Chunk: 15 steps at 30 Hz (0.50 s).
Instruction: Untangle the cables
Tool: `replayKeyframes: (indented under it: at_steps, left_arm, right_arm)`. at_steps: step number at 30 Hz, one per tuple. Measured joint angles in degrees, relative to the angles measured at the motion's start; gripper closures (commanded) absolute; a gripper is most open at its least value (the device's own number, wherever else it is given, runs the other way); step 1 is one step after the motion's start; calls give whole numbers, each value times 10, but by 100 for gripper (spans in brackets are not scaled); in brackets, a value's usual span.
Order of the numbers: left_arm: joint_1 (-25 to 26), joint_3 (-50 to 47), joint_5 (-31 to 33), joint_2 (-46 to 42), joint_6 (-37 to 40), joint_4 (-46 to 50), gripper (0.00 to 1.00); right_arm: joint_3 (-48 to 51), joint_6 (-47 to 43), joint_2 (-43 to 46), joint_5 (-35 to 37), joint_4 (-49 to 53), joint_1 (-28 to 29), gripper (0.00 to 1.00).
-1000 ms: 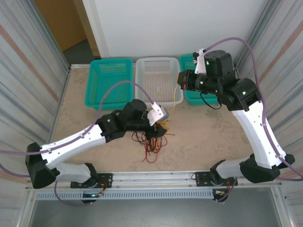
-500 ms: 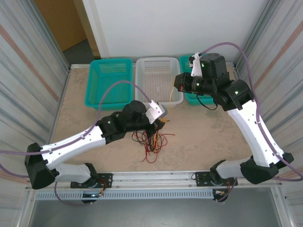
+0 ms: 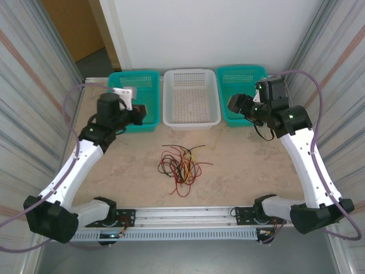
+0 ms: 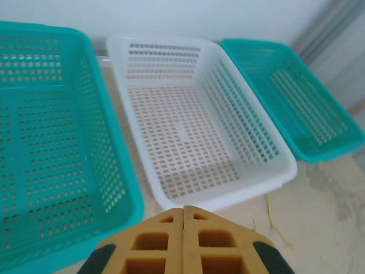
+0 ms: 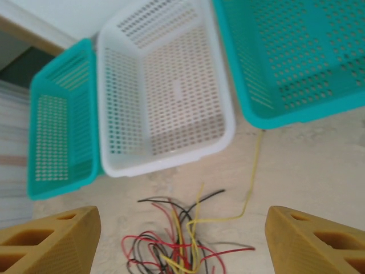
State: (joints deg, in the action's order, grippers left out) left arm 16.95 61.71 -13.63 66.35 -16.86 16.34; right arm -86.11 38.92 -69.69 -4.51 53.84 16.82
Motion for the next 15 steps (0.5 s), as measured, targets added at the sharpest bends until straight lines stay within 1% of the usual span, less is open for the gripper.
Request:
replayKeyframes:
  at_steps: [2, 3, 4, 5, 6, 7, 8, 9, 12, 13, 14, 15]
  left_arm:
    - [-20, 12, -28, 7, -11, 2, 100]
    - [-18, 17, -41, 10, -12, 2, 97]
    - [-7, 20, -49, 14, -12, 2, 92]
    - [14, 21, -55, 17, -8, 3, 83]
    - [45, 22, -59, 23, -2, 5, 74]
    - [75, 21, -59, 29, 3, 8, 68]
    - [120, 21, -58, 40, 14, 12, 60]
    - [163, 18, -55, 52, 23, 14, 54]
    - [289, 6, -44, 107, 50, 26, 45]
    - [322, 6, -41, 130, 56, 35, 43]
    - [352, 5, -36, 156, 63, 43, 36]
    - [381, 6, -28, 184, 71, 53, 35]
  right_arm:
    - [2, 0, -7, 6, 7, -1, 27]
    - [7, 0, -9, 9, 8, 1, 27]
    - [16, 0, -9, 14, 7, 3, 27]
    - [31, 1, -7, 18, 8, 6, 27]
    - [50, 1, -4, 22, 8, 8, 28]
    - [69, 2, -2, 24, 7, 8, 28]
    - [92, 7, 1, 27, 8, 7, 28]
    - [115, 11, 3, 29, 10, 4, 28]
    - [165, 17, 7, 30, 18, -24, 27]
    - [176, 19, 8, 28, 19, -37, 28]
    - [184, 21, 10, 25, 19, -51, 28]
    - [189, 22, 11, 22, 19, -64, 27]
